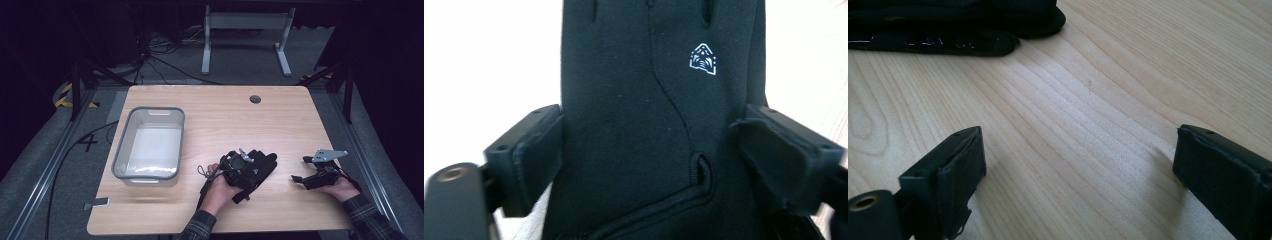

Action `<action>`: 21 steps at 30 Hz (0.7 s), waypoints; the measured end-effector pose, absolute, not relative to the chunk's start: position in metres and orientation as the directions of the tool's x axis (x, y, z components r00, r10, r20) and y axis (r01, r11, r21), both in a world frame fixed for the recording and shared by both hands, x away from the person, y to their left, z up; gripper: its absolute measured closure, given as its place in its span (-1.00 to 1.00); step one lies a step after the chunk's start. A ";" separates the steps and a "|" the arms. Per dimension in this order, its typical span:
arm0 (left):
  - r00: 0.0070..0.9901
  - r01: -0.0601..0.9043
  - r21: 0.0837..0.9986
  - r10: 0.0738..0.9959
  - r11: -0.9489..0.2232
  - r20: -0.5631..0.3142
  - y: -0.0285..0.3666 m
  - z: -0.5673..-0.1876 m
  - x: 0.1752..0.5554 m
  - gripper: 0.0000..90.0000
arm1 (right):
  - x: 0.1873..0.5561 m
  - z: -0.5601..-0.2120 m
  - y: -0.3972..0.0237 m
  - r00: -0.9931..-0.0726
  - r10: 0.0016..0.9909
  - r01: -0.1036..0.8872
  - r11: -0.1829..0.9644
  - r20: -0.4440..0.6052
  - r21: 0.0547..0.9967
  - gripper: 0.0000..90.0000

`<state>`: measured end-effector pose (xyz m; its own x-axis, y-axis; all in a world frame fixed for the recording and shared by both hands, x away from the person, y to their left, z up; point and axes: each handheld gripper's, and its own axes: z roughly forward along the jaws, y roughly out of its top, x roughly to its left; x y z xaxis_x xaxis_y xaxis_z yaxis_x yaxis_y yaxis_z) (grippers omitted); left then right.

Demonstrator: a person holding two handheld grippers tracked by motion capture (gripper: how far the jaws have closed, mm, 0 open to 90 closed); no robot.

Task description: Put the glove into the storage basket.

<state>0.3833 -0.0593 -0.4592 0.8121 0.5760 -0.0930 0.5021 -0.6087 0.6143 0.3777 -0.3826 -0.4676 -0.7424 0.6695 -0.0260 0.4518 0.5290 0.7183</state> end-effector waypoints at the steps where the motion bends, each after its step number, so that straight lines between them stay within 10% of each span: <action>1: 0.818 0.494 0.612 0.568 -0.618 -0.087 -0.059 -0.458 0.383 -0.62 | 0.378 -0.468 -0.383 -0.743 0.669 0.452 0.529 -0.026 0.718 -0.84; 13: 0.857 0.469 0.606 0.497 -0.643 -0.135 -0.058 -0.452 0.382 0.33 | 0.378 -0.468 -0.383 -0.740 0.672 0.453 0.528 -0.026 0.718 -0.84; 21: 0.850 0.490 0.595 0.501 -0.638 -0.163 -0.057 -0.448 0.382 0.47 | 0.378 -0.468 -0.383 -0.738 0.674 0.455 0.526 -0.026 0.718 -0.84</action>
